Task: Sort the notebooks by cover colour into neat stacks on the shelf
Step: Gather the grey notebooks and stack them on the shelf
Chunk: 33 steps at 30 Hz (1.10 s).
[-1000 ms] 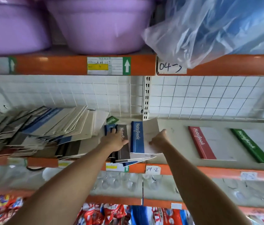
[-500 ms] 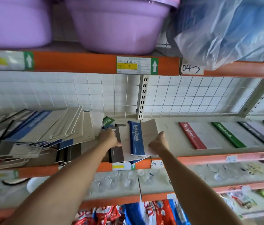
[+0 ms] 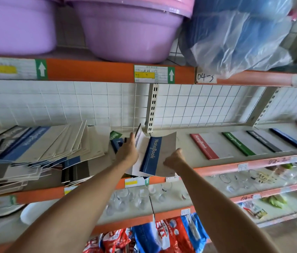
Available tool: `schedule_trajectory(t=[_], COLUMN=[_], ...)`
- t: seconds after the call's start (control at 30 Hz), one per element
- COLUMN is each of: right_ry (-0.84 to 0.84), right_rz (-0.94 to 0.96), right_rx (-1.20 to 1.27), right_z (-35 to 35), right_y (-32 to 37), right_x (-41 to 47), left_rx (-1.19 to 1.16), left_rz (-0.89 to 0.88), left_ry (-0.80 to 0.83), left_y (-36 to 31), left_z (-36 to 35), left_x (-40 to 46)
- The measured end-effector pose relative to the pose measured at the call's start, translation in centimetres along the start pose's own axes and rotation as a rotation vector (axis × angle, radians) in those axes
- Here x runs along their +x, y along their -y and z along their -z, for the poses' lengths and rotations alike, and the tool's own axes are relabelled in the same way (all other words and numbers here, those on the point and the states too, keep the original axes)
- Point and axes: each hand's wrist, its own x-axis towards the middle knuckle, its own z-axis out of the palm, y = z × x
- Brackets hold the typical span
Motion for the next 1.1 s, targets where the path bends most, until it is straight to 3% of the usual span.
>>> schedule_trajectory(t=[0.1, 0.27, 0.4, 0.73, 1.1], right_ry=[0.046, -0.038, -0.117, -0.211, -0.204], right_rz=[-0.025, -0.01, 0.009, 0.132, 0.083], right_rx=[0.108, 0.42, 0.506, 0.447, 0.502], right_z=[0.5, 1.4, 3.0, 11.0, 22.4], right_y=[-0.4, -2.3, -3.8, -9.2, -20.7], right_x=[-0.6, -1.3, -1.4, -0.2, 2.1], left_rx=[0.024, -0.023, -0.067, 0.021, -0.074], left_rz=[0.005, 0.037, 0.006, 0.093, 0.061], left_ry=[-0.013, -0.07, -0.103, -0.077, -0.069], left_y=[-0.3, -1.3, -3.0, -12.1, -25.8], left_z=[0.1, -0.1, -0.5, -3.7, -12.0], left_x=[0.0, 0.5, 0.6, -1.3, -3.9])
